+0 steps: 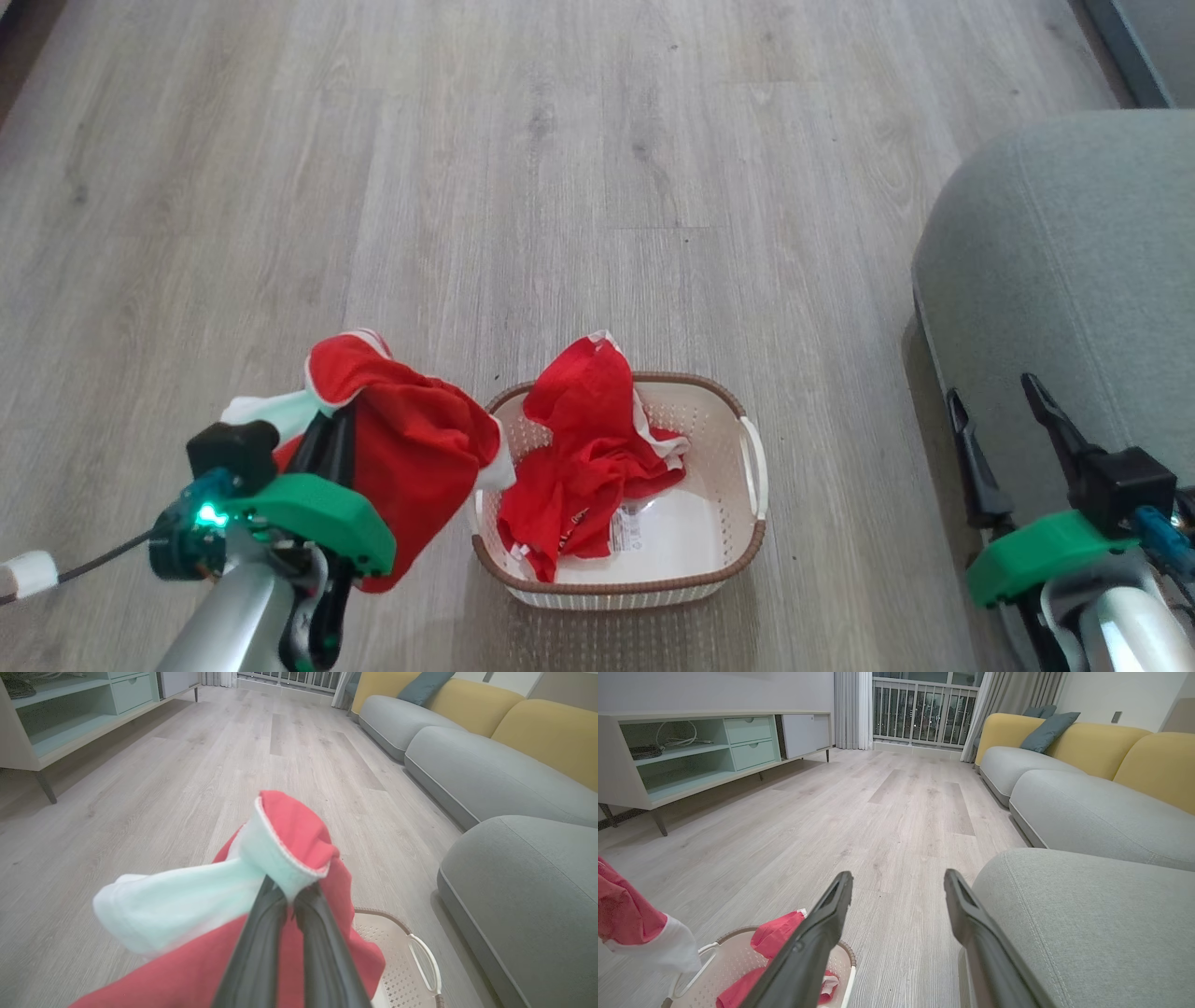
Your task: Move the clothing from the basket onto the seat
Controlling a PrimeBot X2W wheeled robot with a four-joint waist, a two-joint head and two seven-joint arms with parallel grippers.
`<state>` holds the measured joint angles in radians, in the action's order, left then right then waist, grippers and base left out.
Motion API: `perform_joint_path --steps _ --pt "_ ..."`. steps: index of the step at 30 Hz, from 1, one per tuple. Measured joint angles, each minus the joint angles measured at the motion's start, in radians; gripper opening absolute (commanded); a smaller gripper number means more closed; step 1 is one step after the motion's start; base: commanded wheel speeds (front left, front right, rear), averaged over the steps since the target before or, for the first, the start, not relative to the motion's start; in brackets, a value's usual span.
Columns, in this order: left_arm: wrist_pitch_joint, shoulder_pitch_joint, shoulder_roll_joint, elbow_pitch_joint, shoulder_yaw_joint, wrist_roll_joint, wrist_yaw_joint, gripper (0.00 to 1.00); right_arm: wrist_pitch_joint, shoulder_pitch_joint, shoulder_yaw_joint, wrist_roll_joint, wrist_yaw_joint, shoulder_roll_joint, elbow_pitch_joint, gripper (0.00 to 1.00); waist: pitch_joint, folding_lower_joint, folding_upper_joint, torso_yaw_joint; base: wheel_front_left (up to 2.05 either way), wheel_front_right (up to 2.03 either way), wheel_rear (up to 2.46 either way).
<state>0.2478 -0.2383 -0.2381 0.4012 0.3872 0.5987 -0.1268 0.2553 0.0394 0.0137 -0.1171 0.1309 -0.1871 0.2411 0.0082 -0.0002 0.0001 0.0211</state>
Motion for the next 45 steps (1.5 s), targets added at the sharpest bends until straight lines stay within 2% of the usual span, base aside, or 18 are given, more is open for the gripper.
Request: perform_joint_path --steps 9,22,26,32,33,36,42,45 --pt "0.0 0.0 -0.02 0.007 -0.033 -0.011 0.0 0.0 0.0 -0.009 -0.007 0.003 0.0 -0.004 0.007 1.0 -0.009 0.0 0.0 0.015 0.0 0.0 0.0" --pt "0.0 0.0 -0.019 0.009 -0.049 -0.036 0.011 0.0 0.0 -0.009 -0.04 0.002 0.0 -0.012 0.007 1.0 -0.004 0.0001 0.0 0.016 0.0 0.0 0.0" --pt "0.0 -0.004 -0.013 -0.001 -0.031 -0.04 0.028 0.0 0.0 0.004 -0.146 -0.01 0.0 -0.021 0.007 1.0 -0.001 0.0001 0.0 0.019 0.0 0.0 0.0" --pt "-0.029 -0.033 0.02 -0.058 0.048 -0.068 0.061 0.0 0.0 0.137 -0.429 -0.048 0.0 -0.047 0.037 1.0 0.001 0.0002 0.0 0.037 0.0 0.0 0.0" --pt "-0.029 -0.033 0.02 -0.058 0.048 -0.068 0.061 0.0 0.0 0.137 -0.429 -0.048 0.0 -0.047 0.037 1.0 0.001 0.0002 0.0 0.037 0.0 0.0 0.0" --pt "-0.054 -0.066 0.046 -0.092 0.097 -0.083 0.081 0.0 0.0 0.217 -0.553 -0.072 0.0 -0.053 0.06 1.0 0.0 0.0002 -0.0001 0.05 0.0 0.0 0.0" --pt "-0.096 -0.102 0.093 -0.139 0.194 -0.108 0.121 0.0 0.0 0.326 -0.708 -0.14 0.0 -0.059 0.115 1.0 -0.002 0.0002 -0.0001 0.08 0.0 0.0 0.0" --pt "-0.117 -0.11 0.109 -0.159 0.241 -0.119 0.14 0.0 0.0 0.368 -0.744 -0.156 0.0 -0.067 0.137 1.0 -0.002 0.0002 0.0 0.092 0.0 0.0 0.0"
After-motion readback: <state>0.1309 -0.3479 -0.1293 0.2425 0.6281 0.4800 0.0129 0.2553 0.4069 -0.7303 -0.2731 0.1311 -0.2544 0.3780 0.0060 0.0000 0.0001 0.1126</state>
